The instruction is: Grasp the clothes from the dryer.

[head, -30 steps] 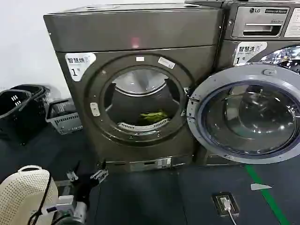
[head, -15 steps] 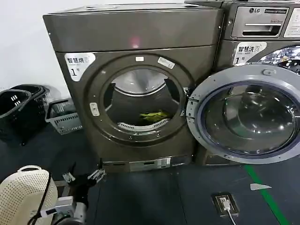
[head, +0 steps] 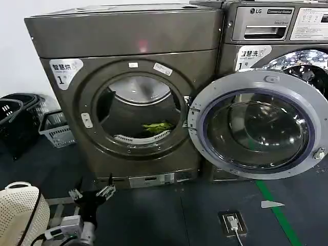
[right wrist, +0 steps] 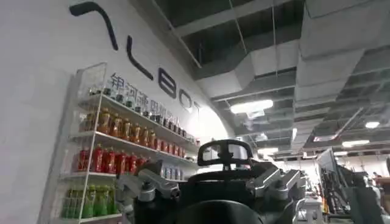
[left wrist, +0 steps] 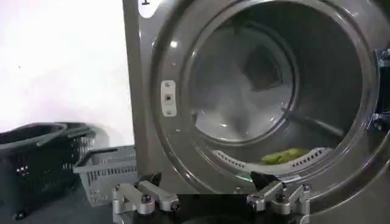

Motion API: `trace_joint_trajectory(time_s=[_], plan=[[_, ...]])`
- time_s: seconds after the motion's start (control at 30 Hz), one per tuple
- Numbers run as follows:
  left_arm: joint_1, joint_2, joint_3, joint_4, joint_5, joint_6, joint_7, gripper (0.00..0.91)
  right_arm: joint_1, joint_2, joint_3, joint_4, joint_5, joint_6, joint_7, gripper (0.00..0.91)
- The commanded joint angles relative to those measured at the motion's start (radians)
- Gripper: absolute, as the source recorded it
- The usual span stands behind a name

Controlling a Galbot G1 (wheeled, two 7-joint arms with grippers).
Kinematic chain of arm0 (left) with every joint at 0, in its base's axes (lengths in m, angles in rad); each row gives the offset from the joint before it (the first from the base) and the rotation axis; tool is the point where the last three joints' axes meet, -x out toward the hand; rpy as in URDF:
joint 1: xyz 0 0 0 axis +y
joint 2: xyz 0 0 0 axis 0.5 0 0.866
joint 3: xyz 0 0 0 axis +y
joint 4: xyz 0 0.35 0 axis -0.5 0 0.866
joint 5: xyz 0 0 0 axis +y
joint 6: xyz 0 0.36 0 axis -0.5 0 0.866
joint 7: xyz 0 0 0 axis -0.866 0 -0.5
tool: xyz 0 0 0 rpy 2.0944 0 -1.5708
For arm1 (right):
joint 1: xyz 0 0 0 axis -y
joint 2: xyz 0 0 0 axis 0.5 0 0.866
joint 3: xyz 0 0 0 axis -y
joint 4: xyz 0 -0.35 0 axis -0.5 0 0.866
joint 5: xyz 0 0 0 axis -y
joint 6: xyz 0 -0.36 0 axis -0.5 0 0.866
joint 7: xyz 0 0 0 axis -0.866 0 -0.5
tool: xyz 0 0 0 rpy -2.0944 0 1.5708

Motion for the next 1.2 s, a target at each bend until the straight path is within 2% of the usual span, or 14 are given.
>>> trace_joint_trajectory(time_s=[0.03, 0.73, 0.97, 1.2], plan=[[0.001, 0.000, 0.001, -0.001, 0.000, -0.002, -0.002, 0.907, -0.001, -0.001, 0.001, 0.001, 0.002, 0.002, 0.001, 0.907], [0.013, 0.007, 0.002, -0.020, -0.008, 0.001, 0.008, 0.907, 0.008, 0.011, -0.021, 0.020, 0.004, 0.007, -0.003, 0.907], [0.010, -0.001, 0.000, -0.033, -0.013, -0.007, 0.020, 0.907, 0.009, 0.009, -0.025, 0.027, 0.039, 0.073, -0.017, 0.907], [0.010, -0.005, 0.000, -0.050, -0.015, -0.005, 0.031, 0.907, 0.012, 0.013, -0.024, 0.034, 0.048, 0.086, -0.038, 0.907]])
